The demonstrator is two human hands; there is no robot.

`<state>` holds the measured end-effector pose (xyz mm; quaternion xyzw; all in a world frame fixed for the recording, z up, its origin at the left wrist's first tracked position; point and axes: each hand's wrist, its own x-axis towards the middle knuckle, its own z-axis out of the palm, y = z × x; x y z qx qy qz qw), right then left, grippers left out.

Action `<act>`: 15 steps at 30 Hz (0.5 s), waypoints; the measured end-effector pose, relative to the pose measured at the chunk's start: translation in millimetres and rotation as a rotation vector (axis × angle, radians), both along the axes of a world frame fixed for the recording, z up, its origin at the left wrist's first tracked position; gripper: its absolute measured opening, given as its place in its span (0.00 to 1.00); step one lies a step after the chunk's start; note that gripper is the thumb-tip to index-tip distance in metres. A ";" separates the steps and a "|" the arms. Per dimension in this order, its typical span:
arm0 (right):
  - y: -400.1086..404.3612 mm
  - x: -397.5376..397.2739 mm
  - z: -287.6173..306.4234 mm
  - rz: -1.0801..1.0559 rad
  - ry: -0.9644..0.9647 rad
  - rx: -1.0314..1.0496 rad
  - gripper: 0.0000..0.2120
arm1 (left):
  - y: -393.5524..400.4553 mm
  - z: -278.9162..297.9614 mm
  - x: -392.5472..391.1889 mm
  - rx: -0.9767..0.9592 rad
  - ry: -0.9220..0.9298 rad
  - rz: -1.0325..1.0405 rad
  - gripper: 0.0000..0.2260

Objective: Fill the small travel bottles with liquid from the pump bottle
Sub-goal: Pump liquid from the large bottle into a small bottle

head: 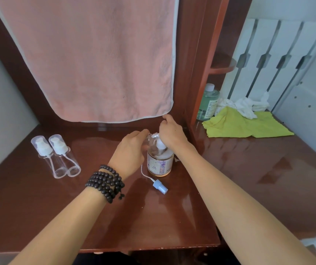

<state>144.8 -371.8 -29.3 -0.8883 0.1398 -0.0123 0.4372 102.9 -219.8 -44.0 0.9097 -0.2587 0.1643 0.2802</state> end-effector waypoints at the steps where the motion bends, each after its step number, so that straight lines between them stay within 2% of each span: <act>1: -0.1 0.8 1.3 0.000 0.001 0.006 0.23 | 1.2 1.7 0.5 -0.001 -0.001 -0.006 0.13; 7: -5.1 6.2 14.5 0.022 -0.066 0.048 0.20 | 3.1 16.3 3.9 0.018 -0.050 -0.026 0.12; 15: -3.9 4.0 -3.7 0.007 -0.015 0.016 0.20 | -0.3 2.0 1.3 0.017 -0.011 -0.003 0.14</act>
